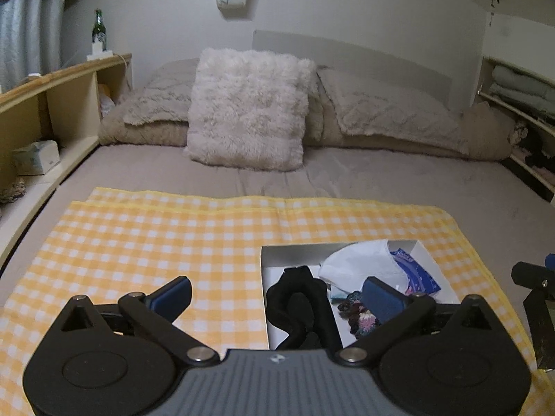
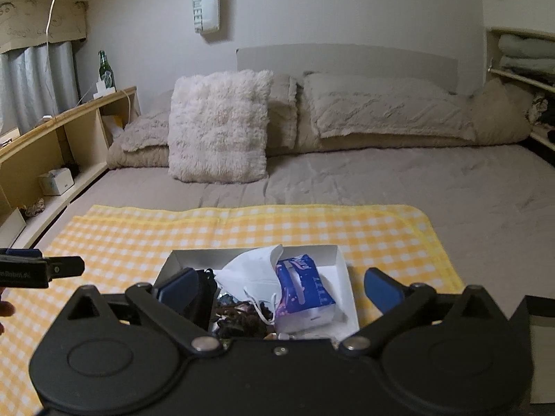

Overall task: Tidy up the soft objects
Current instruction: 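Open both grippers and withdraw them up from the tray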

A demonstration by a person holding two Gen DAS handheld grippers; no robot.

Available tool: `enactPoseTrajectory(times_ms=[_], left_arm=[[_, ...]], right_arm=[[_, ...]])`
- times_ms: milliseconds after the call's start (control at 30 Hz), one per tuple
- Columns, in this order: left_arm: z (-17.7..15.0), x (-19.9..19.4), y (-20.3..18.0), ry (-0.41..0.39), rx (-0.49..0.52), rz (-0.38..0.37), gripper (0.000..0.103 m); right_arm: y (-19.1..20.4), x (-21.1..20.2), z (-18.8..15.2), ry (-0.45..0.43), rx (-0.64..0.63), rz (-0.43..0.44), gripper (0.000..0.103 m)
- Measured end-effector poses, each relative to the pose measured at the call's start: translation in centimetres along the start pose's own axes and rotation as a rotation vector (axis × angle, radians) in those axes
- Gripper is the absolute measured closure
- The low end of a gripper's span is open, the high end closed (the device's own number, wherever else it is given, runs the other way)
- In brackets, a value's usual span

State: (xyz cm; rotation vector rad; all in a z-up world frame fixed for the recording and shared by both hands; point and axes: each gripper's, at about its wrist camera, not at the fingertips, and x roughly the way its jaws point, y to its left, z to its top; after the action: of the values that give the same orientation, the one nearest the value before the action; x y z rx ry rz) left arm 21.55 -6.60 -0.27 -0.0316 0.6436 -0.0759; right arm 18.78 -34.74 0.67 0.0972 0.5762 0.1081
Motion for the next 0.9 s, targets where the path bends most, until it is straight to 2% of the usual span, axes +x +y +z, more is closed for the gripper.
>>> enactPoseTrajectory(times_ms=[400,900], left_arm=[[-2.4,-5.4,-0.9,-0.109,0.004,0.001,0.000],[-6.3,-9.1,-1.4,-0.168,0.033,0.028,0.000]], right_arm=[[0.7,-3.8,-1.4,-0.049,0.024,-0.007,0.000],[2.7,-7.1,-3.7,-0.101,-0.043,-0.011,0.000]])
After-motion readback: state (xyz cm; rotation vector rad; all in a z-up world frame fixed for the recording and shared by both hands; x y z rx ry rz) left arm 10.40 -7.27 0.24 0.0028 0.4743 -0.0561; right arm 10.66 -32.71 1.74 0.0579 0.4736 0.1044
